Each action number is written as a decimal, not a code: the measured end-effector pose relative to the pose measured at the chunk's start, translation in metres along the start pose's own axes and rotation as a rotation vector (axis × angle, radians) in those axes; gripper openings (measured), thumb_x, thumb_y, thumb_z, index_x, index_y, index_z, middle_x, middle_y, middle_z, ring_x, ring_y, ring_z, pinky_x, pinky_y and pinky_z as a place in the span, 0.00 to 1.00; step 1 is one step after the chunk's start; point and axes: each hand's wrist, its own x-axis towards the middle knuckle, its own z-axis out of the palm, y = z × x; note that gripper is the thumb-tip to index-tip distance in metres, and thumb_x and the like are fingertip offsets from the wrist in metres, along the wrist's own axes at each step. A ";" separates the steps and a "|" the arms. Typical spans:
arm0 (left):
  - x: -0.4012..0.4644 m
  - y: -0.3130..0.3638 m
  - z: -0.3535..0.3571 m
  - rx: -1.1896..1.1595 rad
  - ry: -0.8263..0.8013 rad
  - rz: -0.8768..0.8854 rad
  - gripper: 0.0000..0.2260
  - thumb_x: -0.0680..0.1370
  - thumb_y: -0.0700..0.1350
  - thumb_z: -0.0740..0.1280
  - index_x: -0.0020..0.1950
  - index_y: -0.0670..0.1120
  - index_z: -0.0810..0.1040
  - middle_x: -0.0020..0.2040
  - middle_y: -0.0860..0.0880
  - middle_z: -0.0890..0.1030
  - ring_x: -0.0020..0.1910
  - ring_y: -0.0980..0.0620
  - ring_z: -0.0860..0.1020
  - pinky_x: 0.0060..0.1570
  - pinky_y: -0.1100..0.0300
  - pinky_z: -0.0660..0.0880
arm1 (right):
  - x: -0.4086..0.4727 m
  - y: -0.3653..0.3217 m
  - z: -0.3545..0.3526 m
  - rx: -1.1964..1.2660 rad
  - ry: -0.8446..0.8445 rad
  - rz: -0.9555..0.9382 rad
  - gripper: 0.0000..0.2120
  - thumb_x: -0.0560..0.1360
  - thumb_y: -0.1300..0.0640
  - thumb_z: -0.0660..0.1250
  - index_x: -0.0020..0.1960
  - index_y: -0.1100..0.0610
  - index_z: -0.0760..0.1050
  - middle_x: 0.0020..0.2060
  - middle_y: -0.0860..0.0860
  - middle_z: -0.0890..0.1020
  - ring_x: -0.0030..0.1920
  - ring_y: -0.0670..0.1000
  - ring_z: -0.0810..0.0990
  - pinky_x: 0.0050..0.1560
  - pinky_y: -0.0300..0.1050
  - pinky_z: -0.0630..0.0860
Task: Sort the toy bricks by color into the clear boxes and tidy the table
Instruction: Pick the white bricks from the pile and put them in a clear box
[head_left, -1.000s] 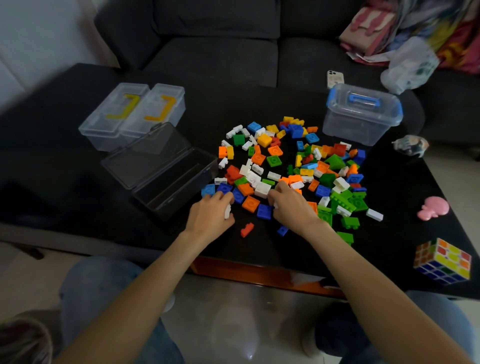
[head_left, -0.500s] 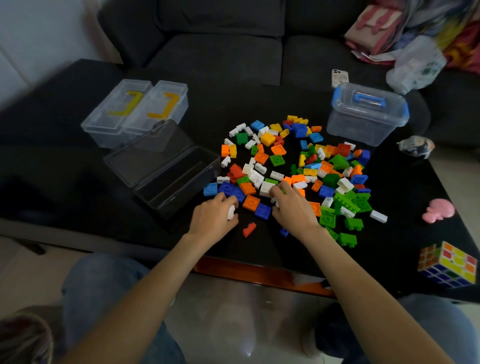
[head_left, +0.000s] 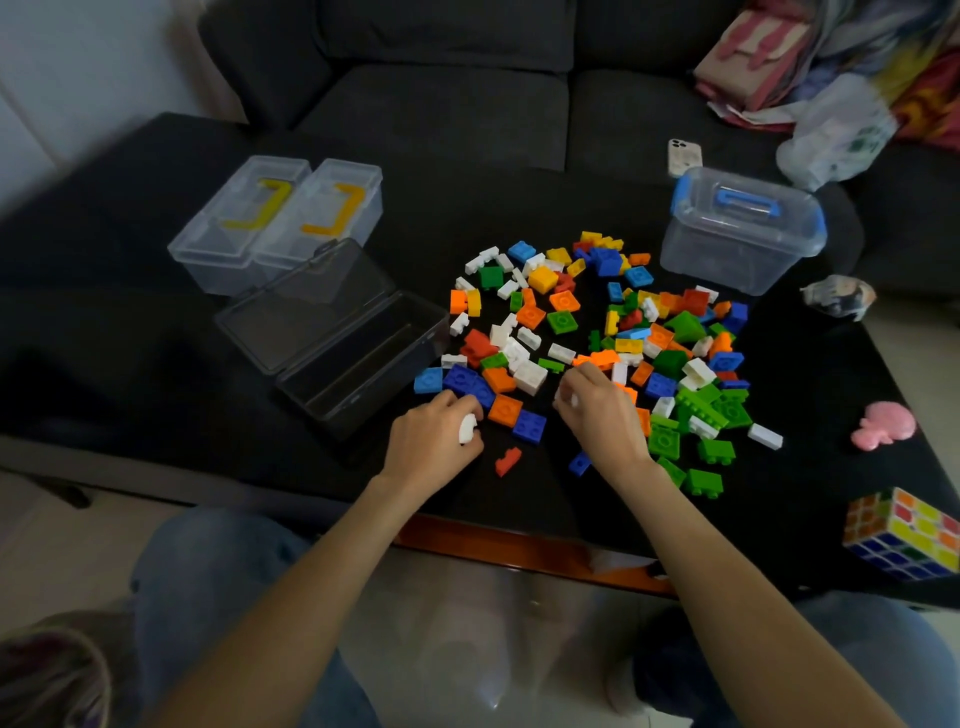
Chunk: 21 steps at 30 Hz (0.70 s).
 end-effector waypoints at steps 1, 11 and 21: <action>0.001 0.000 -0.001 -0.011 -0.012 -0.008 0.11 0.76 0.51 0.66 0.57 0.54 0.73 0.55 0.53 0.75 0.51 0.53 0.76 0.45 0.62 0.71 | -0.002 0.002 -0.003 0.032 0.041 -0.008 0.04 0.73 0.62 0.70 0.44 0.60 0.75 0.45 0.53 0.77 0.38 0.54 0.78 0.34 0.41 0.69; -0.001 -0.007 -0.093 -0.281 0.263 0.028 0.10 0.75 0.52 0.66 0.54 0.53 0.76 0.50 0.57 0.76 0.46 0.61 0.74 0.42 0.68 0.68 | 0.026 -0.029 -0.038 0.710 0.120 0.397 0.06 0.74 0.50 0.69 0.46 0.52 0.75 0.47 0.46 0.81 0.39 0.45 0.80 0.42 0.45 0.79; -0.002 -0.089 -0.090 0.166 -0.058 -0.044 0.19 0.80 0.57 0.57 0.67 0.51 0.70 0.60 0.49 0.73 0.58 0.48 0.71 0.53 0.55 0.70 | 0.106 -0.170 0.006 0.458 -0.231 -0.090 0.10 0.76 0.59 0.67 0.57 0.58 0.76 0.55 0.54 0.76 0.54 0.51 0.77 0.56 0.46 0.74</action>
